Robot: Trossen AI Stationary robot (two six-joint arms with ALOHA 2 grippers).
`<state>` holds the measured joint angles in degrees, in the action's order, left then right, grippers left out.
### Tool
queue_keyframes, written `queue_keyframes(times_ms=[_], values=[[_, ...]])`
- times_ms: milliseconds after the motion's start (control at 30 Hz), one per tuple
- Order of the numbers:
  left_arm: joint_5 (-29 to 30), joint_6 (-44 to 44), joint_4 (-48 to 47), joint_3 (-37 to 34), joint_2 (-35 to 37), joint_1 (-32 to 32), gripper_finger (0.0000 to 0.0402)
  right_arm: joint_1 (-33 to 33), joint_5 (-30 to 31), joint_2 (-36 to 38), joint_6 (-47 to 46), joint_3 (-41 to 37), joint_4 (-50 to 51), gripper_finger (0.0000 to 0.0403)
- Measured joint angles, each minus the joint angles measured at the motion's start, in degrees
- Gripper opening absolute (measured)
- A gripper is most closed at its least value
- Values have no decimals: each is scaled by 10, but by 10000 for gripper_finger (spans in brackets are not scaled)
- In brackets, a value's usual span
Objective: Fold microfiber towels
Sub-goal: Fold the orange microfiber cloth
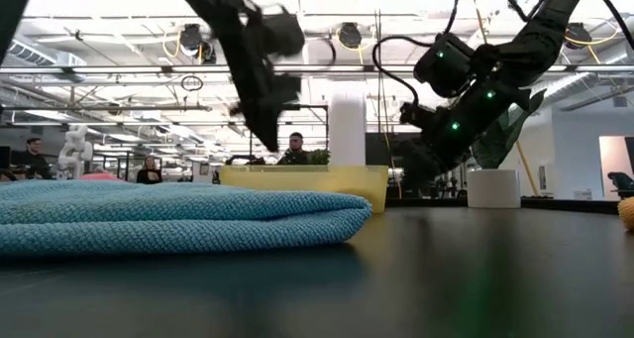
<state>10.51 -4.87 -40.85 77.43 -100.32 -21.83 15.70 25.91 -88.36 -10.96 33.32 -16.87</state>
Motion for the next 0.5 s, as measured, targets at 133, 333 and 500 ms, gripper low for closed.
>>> queue_keyframes(times_ms=[133,333,500], values=[[47,-12,-70,0,67,67,4,-38,65,0,23,0,-28,22],[115,-89,-158,0,114,220,13,-100,164,20,73,0,-31,22],[155,-204,-219,-1,113,358,5,-159,189,68,96,-12,-28,22]])
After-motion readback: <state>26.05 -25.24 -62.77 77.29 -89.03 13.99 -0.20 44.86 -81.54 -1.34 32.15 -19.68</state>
